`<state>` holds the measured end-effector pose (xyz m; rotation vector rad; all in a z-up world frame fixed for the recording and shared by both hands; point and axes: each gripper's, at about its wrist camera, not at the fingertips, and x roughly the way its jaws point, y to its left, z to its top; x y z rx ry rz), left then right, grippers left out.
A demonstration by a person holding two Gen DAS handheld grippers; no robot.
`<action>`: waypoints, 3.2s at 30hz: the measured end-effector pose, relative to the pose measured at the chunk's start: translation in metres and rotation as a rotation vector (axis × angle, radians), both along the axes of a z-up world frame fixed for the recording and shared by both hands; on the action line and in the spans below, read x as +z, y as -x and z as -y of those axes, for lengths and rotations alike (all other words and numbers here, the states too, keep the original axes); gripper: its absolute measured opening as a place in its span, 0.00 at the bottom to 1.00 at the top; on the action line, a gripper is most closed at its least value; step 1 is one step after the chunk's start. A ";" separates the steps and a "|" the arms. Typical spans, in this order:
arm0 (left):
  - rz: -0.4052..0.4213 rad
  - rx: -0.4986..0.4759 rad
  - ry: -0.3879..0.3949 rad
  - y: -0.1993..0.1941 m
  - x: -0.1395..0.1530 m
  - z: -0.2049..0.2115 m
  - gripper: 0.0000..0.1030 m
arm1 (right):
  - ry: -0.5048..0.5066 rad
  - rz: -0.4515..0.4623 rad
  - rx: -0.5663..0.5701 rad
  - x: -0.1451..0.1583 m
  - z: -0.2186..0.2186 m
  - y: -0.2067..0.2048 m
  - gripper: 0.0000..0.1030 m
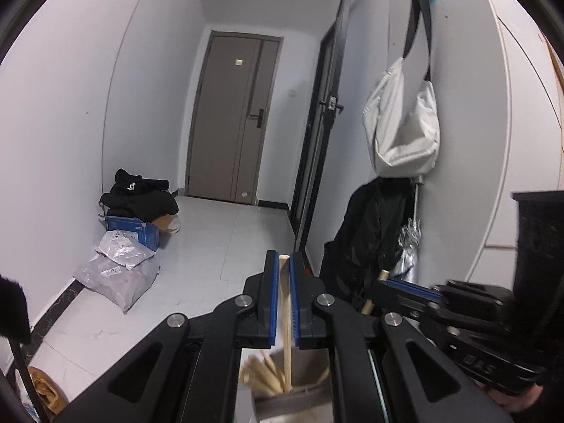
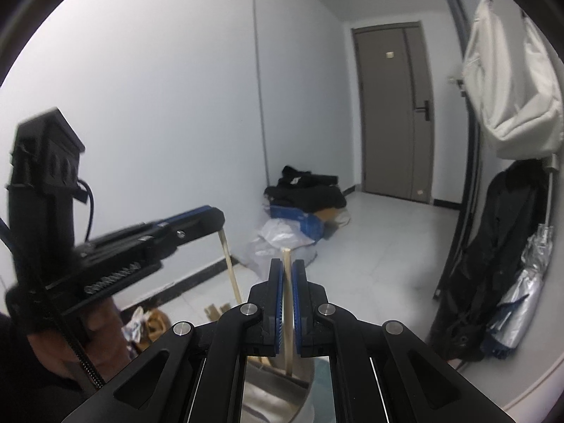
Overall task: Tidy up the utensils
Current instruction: 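Open both tools to release the chopsticks into the holder, then move both open tools toward the last loose chopsticks on the cloth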
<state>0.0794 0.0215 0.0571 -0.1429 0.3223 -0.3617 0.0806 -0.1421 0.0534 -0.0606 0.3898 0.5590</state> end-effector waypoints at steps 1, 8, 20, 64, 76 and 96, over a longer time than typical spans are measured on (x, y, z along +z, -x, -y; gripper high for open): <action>-0.021 -0.024 -0.004 0.001 -0.002 0.001 0.03 | 0.007 -0.002 0.002 -0.002 -0.001 0.000 0.04; -0.179 -0.122 0.013 -0.002 -0.017 0.001 0.03 | 0.013 -0.058 0.031 -0.017 -0.007 -0.003 0.05; -0.273 -0.071 0.021 0.010 -0.006 -0.016 0.25 | -0.051 -0.203 -0.019 -0.033 0.002 -0.006 0.19; -0.146 0.311 -0.042 0.118 -0.042 -0.025 0.98 | -0.043 -0.137 -0.252 -0.060 0.018 0.168 0.80; -0.269 0.306 -0.075 0.103 -0.078 -0.028 0.98 | 0.077 -0.332 -0.285 -0.112 0.011 0.140 0.80; -0.402 0.342 -0.018 0.078 -0.096 -0.058 0.98 | 0.209 -0.605 -0.193 -0.185 -0.045 0.087 0.60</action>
